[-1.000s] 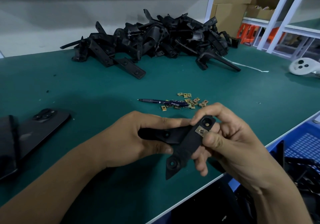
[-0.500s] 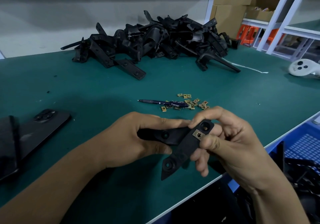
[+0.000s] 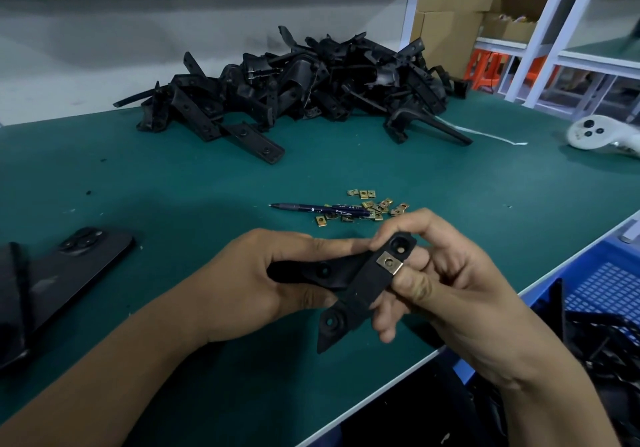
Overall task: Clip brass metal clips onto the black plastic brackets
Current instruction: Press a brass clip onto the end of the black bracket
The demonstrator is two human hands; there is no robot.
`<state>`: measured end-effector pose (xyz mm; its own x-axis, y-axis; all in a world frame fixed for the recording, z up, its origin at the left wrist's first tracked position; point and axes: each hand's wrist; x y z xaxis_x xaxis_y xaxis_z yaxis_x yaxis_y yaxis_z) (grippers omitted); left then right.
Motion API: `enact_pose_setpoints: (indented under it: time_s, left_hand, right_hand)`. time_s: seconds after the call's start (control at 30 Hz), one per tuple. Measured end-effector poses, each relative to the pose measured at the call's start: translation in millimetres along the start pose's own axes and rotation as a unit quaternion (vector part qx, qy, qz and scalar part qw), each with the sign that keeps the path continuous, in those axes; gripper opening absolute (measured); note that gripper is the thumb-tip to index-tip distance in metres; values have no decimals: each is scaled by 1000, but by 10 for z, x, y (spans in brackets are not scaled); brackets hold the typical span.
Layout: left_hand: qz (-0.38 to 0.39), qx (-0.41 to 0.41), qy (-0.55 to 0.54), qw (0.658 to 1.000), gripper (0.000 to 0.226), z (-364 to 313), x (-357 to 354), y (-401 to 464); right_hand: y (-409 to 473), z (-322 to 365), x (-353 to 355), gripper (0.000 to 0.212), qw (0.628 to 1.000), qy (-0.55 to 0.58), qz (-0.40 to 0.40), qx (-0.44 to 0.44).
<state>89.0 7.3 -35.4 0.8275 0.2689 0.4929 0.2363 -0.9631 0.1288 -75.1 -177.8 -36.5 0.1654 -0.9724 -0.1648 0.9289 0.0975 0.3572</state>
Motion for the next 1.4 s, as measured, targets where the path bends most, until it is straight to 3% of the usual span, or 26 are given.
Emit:
enact_pose_setpoints:
  time_s: [0.17,0.33,0.47,0.6,0.77,0.93,1.07,1.13,1.2,1.27,1.4]
  left_hand:
    - [-29,3,62,998,54,62,38,-1]
    - [-83,-14,138,987,68,55,52,39]
    - [-107,-7,195,975,61,101,59,39]
    - [-174,16,157,972,68,206,158,46]
    - [-150,10,248,957,70,170,128,70]
    - [-207,34,366,907,51,30,188,96]
    - [-110,49,331,936,51,-36,65,85]
    - [-105,52,299,947,42,34,31,83]
    - [-139,67,269,951,38,109,61,90]
    - [-188,81,251,946,48,162,109,79]
    - [-249,114,204,940,26,196,162,63]
  right_hand:
    - [32,-23,-29,22,1000,-8,-15,0]
    - [88,8,-101,48,997,0,-79,-11]
    - [171,-42,-184,29,977,-73,-201,29]
    - [138,54,-111,23,949,-46,-295,106]
    - [9,111,-6,25,963,-59,-249,83]
    - [42,24,-33,35,972,-88,-213,44]
    - [104,-79,-80,42,972,-127,-199,4]
    - [102,-105,-42,26,937,-217,-274,20]
    - [46,-127,96,10,827,-410,-386,1]
    - [13,-142,216,8,732,-538,-412,-74]
    - [80,-205,190,21,690,-612,-355,-153]
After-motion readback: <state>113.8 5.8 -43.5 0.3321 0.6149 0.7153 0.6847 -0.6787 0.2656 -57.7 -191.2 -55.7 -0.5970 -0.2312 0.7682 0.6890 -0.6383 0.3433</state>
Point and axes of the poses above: each hand's wrist, its own y-axis towards the middle knuckle, its own x-axis out of the back of the hand, z = x × y, and after that the axes turned 8 degrees about z, right-handed
